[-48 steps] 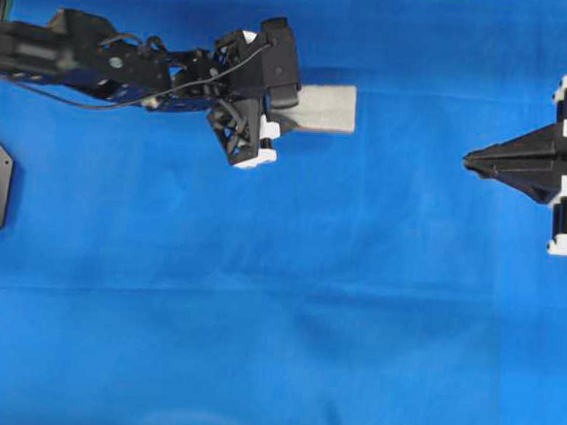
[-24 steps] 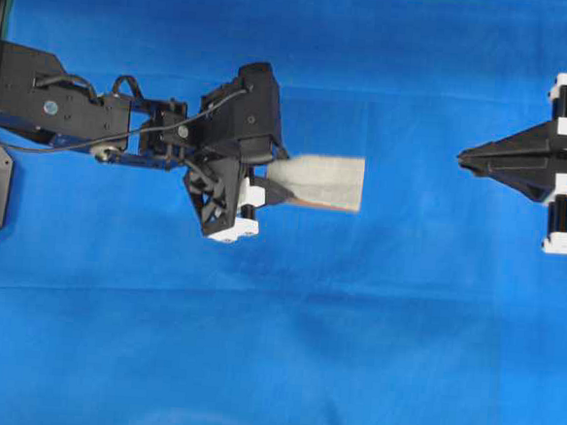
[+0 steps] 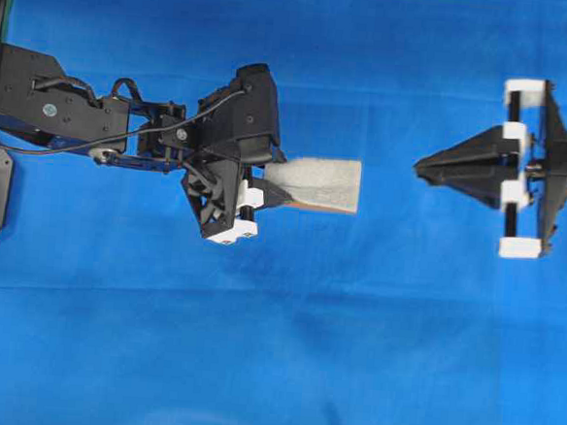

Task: Hand over the sponge with the left arm and wipe it with the right arm.
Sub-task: 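Hold the sponge up toward the center, right gripper opening, then move the right gripper onto the sponge's free end and close, then open the left gripper and pull it back, right gripper holding sponge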

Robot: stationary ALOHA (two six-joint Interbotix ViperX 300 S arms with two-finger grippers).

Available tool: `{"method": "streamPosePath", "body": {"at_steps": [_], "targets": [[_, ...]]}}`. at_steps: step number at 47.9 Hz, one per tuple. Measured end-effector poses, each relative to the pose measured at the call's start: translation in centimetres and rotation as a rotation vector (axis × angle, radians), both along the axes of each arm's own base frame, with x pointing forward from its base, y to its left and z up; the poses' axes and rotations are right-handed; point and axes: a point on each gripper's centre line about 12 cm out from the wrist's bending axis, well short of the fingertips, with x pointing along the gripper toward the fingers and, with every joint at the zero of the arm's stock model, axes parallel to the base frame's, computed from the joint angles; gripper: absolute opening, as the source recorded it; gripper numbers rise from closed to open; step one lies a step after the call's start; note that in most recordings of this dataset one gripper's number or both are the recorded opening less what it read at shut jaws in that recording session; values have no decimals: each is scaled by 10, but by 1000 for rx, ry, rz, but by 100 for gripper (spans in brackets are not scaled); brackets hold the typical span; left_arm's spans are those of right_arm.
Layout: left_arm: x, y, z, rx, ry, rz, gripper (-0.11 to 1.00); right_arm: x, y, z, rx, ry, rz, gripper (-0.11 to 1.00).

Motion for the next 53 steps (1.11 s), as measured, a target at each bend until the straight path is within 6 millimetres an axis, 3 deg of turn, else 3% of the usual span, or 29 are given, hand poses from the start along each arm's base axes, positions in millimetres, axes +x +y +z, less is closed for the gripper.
{"method": "streamPosePath", "body": {"at_steps": [5,9,29,53], "targets": [[0,-1,1,0,-3,-2,34,13,1,-6,-11,34,6,62],[0,-1,0,0,0,-2,34,25,0,-14,-15,71,7,73],[0,-1,0,1,0,-3,34,81,-8,-59,-34,256,2,74],[0,-1,-1,5,2,-7,31,100,-5,-80,-38,313,16,74]]}}
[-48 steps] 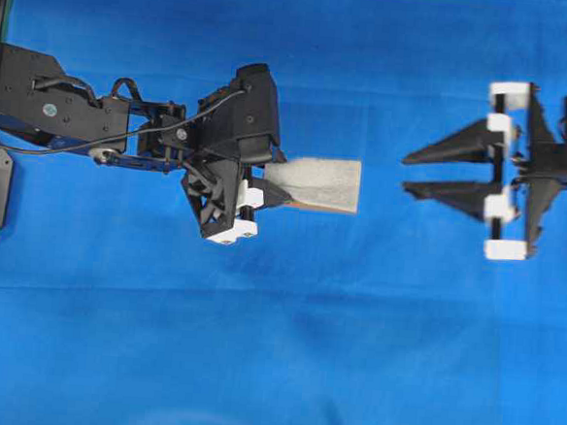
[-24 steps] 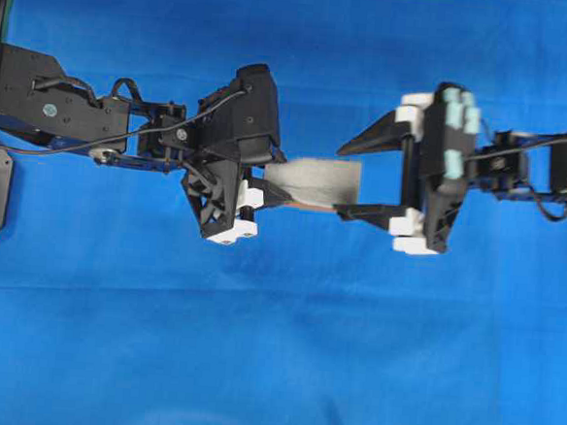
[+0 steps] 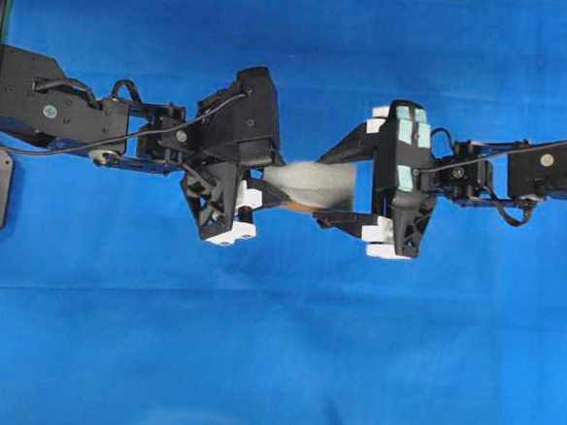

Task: Hand over the sponge with the left arm and wipe it with the right arm.
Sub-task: 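Open the left gripper and pull it back, right gripper holding sponge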

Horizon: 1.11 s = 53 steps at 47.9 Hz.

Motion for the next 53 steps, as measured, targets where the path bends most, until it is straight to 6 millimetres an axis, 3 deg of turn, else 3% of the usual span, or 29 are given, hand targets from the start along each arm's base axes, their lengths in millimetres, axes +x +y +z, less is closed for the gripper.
{"method": "streamPosePath", "body": {"at_steps": [6,10,21,33,35,41,46,53], "targets": [[0,-1,0,2,0,-3,31,1,-2,1,-1,-3,-4,72],[0,-1,0,4,0,-6,31,1,-3,0,-1,-1,-7,65],[1,-7,0,48,-6,-50,25,0,-2,-1,-7,13,-1,14],[1,-10,1,67,-12,-71,24,-1,-2,-2,-9,37,0,14],[1,-10,1,69,-13,-72,28,-2,-2,0,-8,33,-1,14],[-1,-11,11,70,-38,-75,66,-5,-2,7,-10,17,-1,14],[-5,-19,17,85,-61,-102,89,-10,-3,12,-11,7,-2,14],[-16,-22,23,84,-76,-110,87,-16,-2,16,-13,10,-2,14]]}}
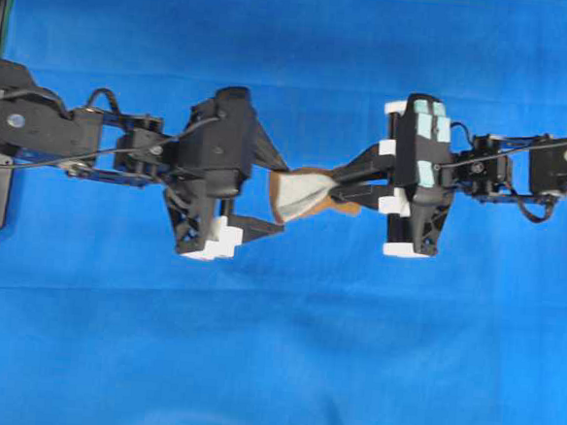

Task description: Hand over the sponge with the left arm and wipe it with the right arm.

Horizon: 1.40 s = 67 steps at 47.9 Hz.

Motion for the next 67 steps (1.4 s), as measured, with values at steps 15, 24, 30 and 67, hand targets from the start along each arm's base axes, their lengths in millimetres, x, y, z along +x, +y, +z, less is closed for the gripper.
{"method": "streamPosePath", "body": {"at_steps": [15,24,30,67], "targets": [[-40,1,10,-7,-55,4,88,-11,-1,4,5,24,-8,14],[-48,0,13,-9,-89,4,88,-10,-1,1,8,35,-10,14],[-49,0,13,-7,-92,4,88,-2,-1,-17,19,80,-16,14],[-49,0,12,-2,-90,1,88,24,-24,-100,55,227,-89,14]]}}
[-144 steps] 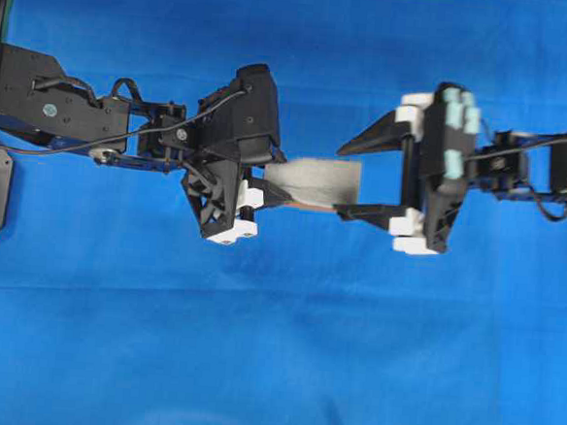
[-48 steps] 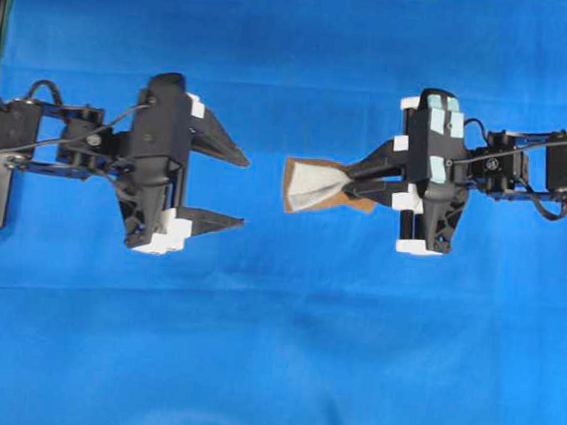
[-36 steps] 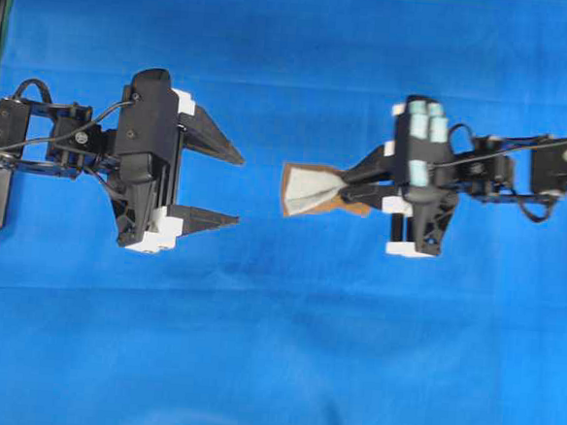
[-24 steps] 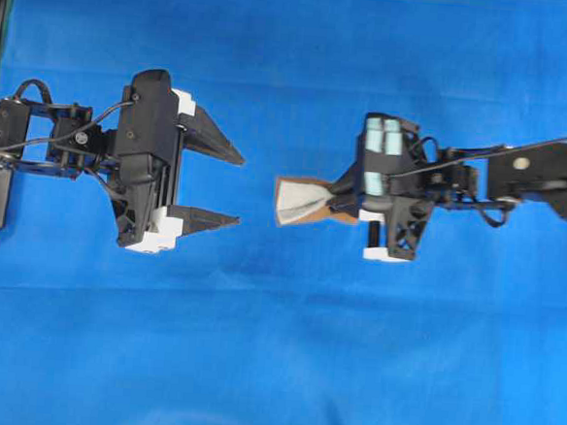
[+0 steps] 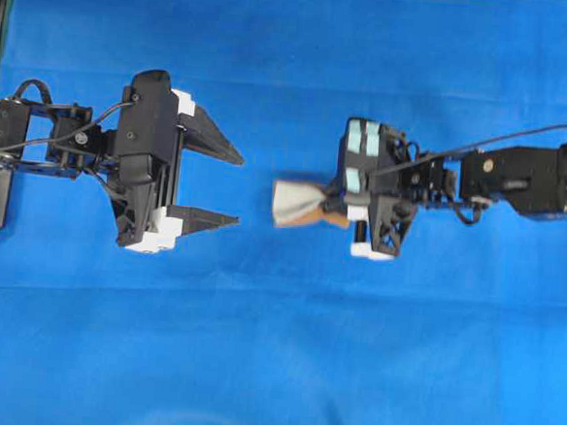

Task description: Hand over the sponge with the left arm and wipe it with the right arm.

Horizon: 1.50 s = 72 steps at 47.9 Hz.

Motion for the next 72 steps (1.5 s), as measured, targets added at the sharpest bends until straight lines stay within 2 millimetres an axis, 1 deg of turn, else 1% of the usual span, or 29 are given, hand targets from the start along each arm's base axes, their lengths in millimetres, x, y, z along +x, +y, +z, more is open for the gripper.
{"method": "streamPosePath", "body": {"at_steps": [17,22,30,34,37,42,48,53,59,64,72], "targets": [[0,0,1,0,-2,0,88,-21,-90,0,-49,-11,-190,14],[0,0,1,0,-2,0,88,-25,-101,0,-54,-14,-216,14],[0,0,1,0,-2,0,88,-24,-99,0,-50,-18,-215,14],[0,0,1,0,-2,0,88,-22,-93,0,-41,-19,-207,14],[0,0,1,0,-2,0,88,-19,-81,-1,-39,-17,-175,14],[0,0,1,0,-2,0,88,-11,-52,-2,-16,-19,-119,14],[0,0,0,1,0,-1,88,-3,-12,-4,24,-23,-55,14],[0,0,-1,0,3,0,88,0,20,-4,57,-23,-2,14],[0,0,-1,1,2,-1,88,0,50,-4,91,-22,43,14],[0,0,-1,1,2,-1,88,0,61,-6,111,-18,55,14],[0,0,-1,1,2,-1,88,0,61,-6,111,-19,54,14]]}}
